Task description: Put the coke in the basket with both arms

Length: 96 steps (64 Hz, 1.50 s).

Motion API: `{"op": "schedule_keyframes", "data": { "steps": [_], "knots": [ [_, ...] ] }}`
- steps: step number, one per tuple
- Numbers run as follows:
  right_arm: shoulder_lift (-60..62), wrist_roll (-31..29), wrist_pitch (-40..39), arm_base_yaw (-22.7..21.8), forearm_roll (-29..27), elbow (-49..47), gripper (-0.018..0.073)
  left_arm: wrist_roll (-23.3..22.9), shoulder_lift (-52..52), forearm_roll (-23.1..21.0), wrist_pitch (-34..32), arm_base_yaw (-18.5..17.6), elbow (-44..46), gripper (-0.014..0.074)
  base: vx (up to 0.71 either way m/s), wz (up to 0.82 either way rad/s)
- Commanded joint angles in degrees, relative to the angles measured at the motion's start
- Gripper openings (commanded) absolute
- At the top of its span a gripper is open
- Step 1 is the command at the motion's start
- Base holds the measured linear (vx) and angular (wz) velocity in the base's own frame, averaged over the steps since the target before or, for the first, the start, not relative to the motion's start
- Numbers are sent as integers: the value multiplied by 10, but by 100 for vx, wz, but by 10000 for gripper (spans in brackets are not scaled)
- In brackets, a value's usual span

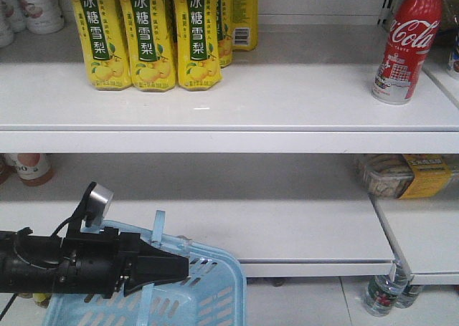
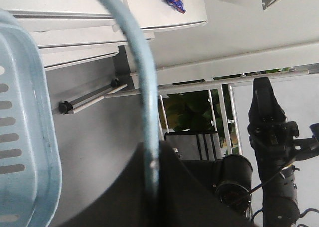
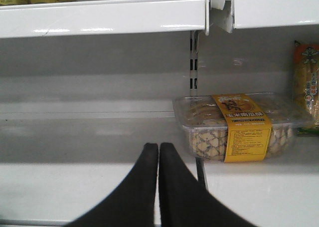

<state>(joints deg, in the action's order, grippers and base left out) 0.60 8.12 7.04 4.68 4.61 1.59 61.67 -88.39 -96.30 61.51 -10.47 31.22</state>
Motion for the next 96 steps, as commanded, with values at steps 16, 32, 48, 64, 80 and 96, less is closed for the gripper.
{"op": "schedule_keyframes", "data": {
  "steps": [16,32,48,64,80,96],
  "knots": [
    [10,-3,-44,0,5,6,-9,6,19,-57,44,-4,11,-6,0,0],
    [10,-3,-46,0,5,6,-9,6,19,-57,44,-4,11,-6,0,0],
    [5,-9,-92,0,11,-34,-9,6,19,-57,44,-4,11,-6,0,0],
    [-126,-31,16,0,32,-171,-9,6,19,-57,44,-4,11,-6,0,0],
    [-280,-31,58,0,30,-282,-9,6,19,-57,44,-4,11,-6,0,0],
    [-337,-31,13,-1,38,-283,-8,6,19,-57,44,-4,11,-6,0,0]
  ]
}}
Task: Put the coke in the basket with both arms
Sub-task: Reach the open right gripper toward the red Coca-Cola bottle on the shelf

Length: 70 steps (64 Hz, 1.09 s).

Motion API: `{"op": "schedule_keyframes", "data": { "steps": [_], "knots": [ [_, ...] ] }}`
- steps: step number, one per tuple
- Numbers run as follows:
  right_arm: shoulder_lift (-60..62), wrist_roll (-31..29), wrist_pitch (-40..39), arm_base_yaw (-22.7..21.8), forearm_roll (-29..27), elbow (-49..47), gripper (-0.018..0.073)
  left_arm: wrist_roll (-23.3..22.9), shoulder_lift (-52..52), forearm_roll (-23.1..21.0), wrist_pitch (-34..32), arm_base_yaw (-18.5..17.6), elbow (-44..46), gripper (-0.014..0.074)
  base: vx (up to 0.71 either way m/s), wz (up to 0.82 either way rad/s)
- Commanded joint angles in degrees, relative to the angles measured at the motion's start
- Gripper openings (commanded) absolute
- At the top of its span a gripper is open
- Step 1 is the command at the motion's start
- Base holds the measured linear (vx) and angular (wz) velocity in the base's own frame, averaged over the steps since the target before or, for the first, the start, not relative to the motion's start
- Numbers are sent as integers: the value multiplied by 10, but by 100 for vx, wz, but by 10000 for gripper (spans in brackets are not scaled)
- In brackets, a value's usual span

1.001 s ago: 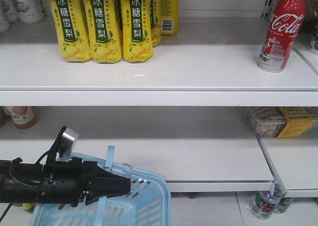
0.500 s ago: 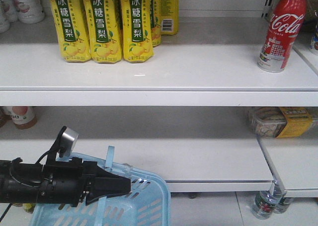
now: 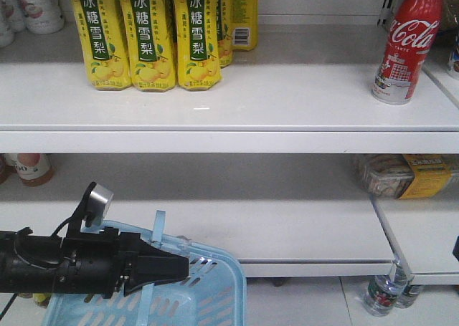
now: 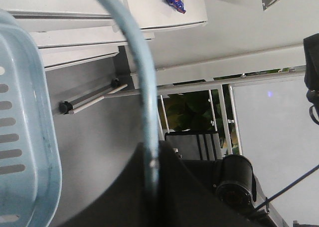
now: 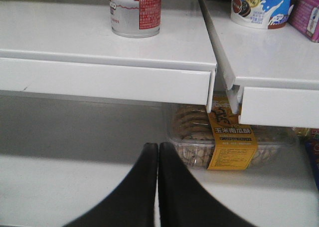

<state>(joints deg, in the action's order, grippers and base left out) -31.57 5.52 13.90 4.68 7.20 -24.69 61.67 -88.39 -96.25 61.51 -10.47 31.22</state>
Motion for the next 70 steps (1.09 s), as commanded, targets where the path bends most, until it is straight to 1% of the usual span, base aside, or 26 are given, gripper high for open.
{"op": "schedule_keyframes", "data": {
  "steps": [1,12,22,31,36,53,60,66,70],
  "knots": [
    [-16,-5,-55,-1,13,-20,-8,6,19,-58,44,-4,11,-6,0,0],
    [-16,-4,-58,-1,0,-24,13,6,19,-58,44,-4,11,-6,0,0],
    [-16,-4,-59,-1,1,-34,74,6,19,-58,44,-4,11,-6,0,0],
    [-16,-4,-64,-1,-19,-40,160,6,19,-58,44,-4,11,-6,0,0],
    [-16,-4,-64,-1,-20,-40,213,6,19,-58,44,-4,11,-6,0,0],
    [-16,-5,-67,-1,-20,-40,456,6,19,-58,44,-4,11,-6,0,0],
    [-16,-5,-69,-1,-21,-40,539,6,19,-58,44,-4,11,-6,0,0],
    [-16,-5,-70,0,-21,-40,571,6,19,-58,44,-4,11,-6,0,0],
    [-16,-5,-72,0,-21,-40,571,6,19,-58,44,-4,11,-6,0,0]
  ]
}}
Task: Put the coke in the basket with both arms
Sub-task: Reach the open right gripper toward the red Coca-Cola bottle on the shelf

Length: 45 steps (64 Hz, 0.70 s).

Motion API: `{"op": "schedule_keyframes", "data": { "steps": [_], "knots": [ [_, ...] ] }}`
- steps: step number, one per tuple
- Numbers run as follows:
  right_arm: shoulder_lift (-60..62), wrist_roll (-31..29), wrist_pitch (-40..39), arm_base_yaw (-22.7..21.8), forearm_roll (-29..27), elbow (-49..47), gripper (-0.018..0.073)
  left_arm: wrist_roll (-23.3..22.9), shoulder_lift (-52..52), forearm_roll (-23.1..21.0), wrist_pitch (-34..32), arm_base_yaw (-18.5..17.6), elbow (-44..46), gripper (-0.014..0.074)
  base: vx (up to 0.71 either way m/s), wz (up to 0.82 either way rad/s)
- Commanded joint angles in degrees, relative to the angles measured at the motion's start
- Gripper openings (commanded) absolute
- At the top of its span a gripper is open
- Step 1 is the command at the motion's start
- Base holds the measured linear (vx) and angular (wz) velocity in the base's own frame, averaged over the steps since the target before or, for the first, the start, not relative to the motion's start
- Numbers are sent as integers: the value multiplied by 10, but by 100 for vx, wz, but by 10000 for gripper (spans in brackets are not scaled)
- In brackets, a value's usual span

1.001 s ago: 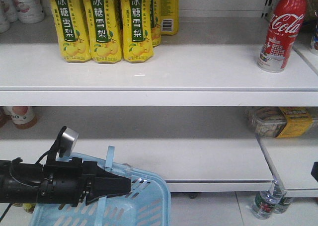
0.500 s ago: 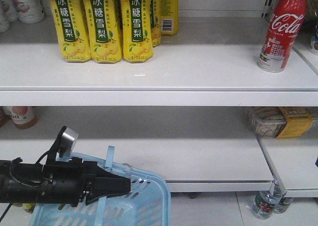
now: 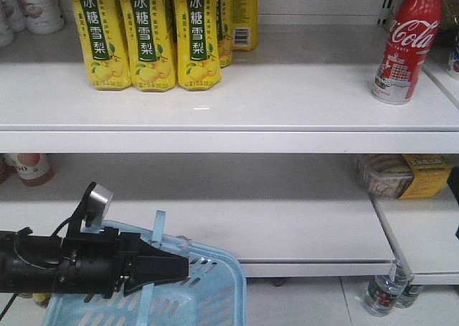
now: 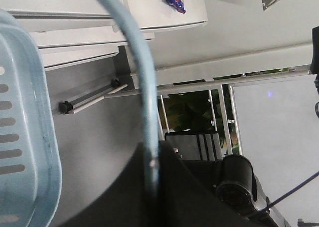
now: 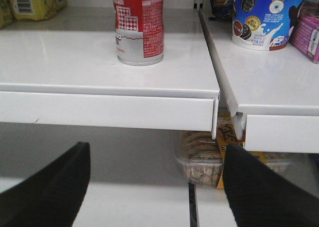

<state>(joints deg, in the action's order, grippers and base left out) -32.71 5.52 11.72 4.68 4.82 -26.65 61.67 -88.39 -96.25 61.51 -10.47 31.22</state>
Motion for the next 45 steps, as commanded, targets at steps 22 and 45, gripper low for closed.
{"op": "schedule_keyframes", "data": {
  "steps": [22,45],
  "knots": [
    [-5,-5,-153,0,-81,-22,571,6,19,-58,44,-4,11,-6,0,0],
    [-57,-7,-128,0,-40,-131,571,6,19,-58,44,-4,11,-6,0,0]
  ]
}}
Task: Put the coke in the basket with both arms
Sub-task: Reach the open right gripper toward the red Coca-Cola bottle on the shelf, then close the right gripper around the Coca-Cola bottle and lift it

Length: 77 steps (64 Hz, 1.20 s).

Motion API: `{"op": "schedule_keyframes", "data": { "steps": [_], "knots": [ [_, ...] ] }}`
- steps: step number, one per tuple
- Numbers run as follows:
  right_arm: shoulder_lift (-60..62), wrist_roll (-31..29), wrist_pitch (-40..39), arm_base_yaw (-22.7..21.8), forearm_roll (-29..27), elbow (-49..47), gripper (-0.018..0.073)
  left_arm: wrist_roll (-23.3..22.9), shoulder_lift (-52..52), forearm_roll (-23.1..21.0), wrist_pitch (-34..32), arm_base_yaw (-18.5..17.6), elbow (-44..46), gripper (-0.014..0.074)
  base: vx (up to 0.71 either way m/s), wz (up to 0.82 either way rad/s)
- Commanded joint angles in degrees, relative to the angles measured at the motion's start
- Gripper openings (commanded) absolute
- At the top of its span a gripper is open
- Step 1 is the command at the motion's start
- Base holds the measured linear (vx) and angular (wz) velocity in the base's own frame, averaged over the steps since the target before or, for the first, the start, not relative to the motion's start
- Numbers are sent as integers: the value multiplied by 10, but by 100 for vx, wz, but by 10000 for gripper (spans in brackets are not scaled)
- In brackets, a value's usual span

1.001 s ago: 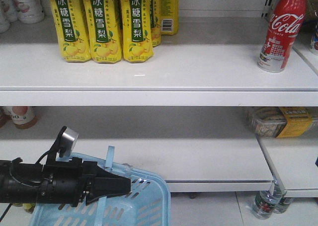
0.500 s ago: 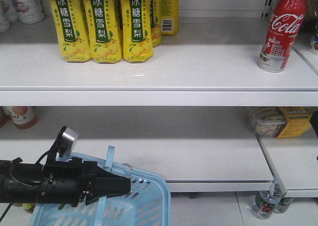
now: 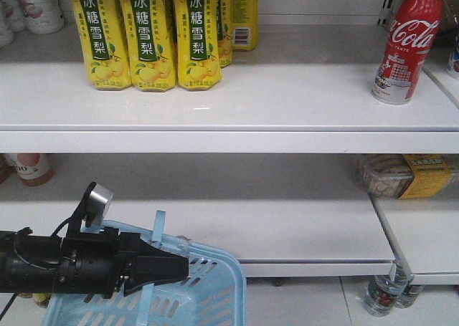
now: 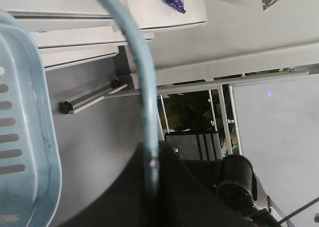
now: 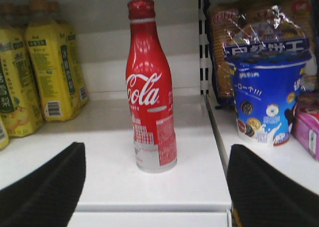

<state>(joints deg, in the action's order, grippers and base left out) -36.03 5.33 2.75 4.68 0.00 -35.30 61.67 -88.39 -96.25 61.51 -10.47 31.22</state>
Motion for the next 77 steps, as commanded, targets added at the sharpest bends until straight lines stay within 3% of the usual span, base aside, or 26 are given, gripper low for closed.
{"op": "schedule_keyframes", "data": {
  "steps": [1,15,30,46,61,77],
  "knots": [
    [-31,-5,-38,0,8,-49,571,6,19,-58,44,-4,11,-6,0,0],
    [-116,-23,-27,5,9,-128,571,6,19,-58,44,-4,11,-6,0,0],
    [-178,-99,-36,79,8,-201,571,6,19,-58,44,-4,11,-6,0,0],
    [-216,-108,-34,75,4,-251,571,6,19,-58,44,-4,11,-6,0,0],
    [-219,-92,-37,23,-27,-253,571,6,19,-58,44,-4,11,-6,0,0],
    [-257,-81,-55,23,-27,-253,571,6,19,-58,44,-4,11,-6,0,0]
  ]
}}
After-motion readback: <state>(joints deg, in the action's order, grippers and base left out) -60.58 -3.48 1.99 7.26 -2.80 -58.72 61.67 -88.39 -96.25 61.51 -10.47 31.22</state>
